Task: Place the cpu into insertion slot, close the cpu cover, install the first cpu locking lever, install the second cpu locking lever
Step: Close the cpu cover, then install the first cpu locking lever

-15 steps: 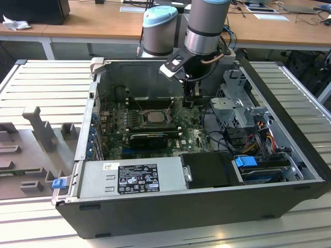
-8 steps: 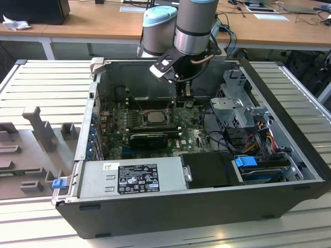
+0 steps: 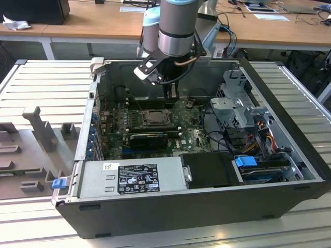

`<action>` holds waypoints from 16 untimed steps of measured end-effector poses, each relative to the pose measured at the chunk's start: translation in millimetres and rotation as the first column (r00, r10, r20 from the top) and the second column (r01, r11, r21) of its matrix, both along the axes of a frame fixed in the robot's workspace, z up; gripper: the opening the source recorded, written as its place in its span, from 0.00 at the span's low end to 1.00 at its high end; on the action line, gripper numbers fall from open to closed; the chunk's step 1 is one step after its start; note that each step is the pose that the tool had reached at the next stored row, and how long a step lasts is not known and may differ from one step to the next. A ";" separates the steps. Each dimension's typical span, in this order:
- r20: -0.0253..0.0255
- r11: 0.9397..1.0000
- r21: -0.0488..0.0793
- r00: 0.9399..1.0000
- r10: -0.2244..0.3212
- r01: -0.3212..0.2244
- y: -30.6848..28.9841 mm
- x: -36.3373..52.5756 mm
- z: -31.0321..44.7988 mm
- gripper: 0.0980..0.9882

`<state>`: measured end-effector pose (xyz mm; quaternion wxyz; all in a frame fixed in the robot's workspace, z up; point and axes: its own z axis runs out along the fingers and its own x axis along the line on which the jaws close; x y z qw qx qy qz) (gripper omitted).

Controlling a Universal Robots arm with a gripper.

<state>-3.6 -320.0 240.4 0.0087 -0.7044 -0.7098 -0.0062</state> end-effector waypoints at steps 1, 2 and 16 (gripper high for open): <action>0.000 1.000 0.000 1.000 0.001 -0.001 0.0 -2.4 -4.0 0.01; 0.000 1.000 0.000 1.000 0.003 -0.003 0.0 -4.2 -6.3 0.01; 0.000 1.000 0.012 1.000 0.010 -0.010 0.0 -29.7 -7.8 0.01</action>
